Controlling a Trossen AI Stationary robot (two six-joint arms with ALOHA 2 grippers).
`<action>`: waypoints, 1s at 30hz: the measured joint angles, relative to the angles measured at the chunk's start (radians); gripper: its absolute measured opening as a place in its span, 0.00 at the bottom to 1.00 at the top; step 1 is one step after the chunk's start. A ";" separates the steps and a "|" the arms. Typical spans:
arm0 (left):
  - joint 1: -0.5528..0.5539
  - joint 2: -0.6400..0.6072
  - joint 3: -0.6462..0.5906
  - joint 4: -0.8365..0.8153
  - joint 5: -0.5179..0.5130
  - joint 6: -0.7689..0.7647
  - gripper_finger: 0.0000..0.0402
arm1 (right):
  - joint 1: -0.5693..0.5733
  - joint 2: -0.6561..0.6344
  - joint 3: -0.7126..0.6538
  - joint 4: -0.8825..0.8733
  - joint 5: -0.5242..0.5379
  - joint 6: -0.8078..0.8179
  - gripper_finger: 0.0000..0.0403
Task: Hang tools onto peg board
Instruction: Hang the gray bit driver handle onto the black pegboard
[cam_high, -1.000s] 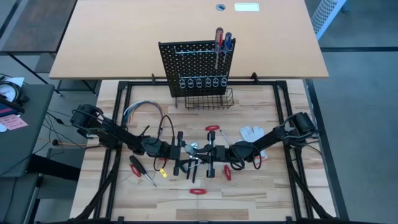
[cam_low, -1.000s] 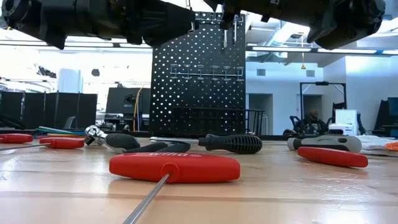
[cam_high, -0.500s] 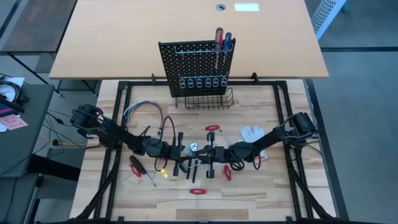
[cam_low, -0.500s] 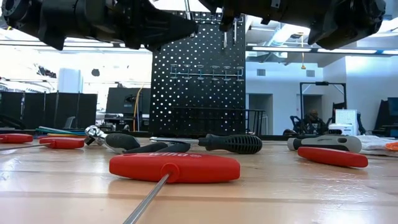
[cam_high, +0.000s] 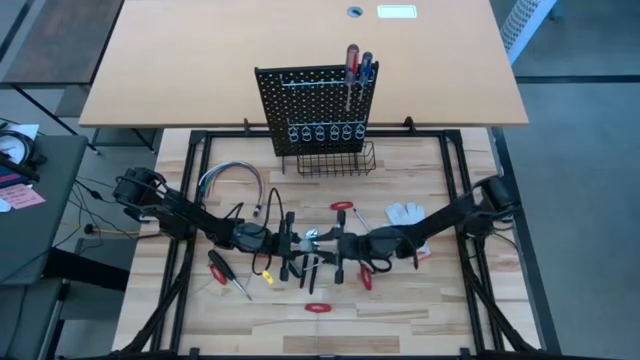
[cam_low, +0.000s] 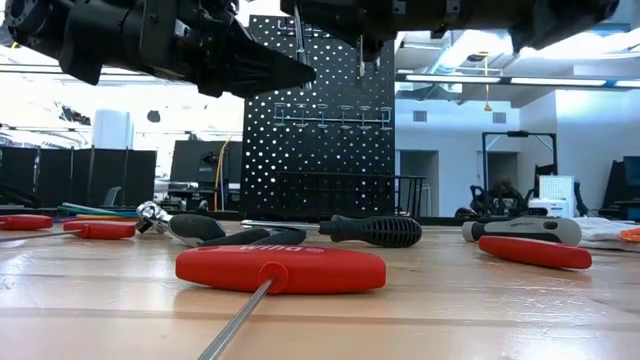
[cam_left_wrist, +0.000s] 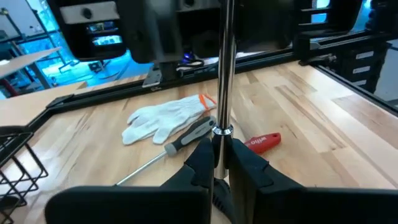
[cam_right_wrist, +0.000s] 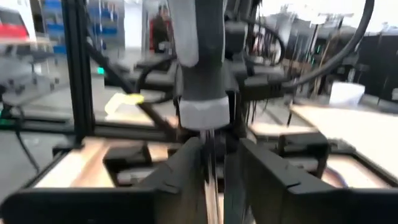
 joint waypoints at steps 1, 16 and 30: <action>0.002 0.000 0.000 0.000 0.000 -0.004 0.04 | 0.001 -0.017 0.000 -0.051 0.000 0.016 0.35; 0.029 0.000 -0.002 -0.027 0.009 -0.043 0.03 | 0.003 -0.038 0.000 -0.309 0.004 0.088 0.35; 0.029 0.000 -0.001 -0.008 -0.033 -0.057 0.04 | 0.016 -0.039 0.000 -0.315 0.177 0.101 0.03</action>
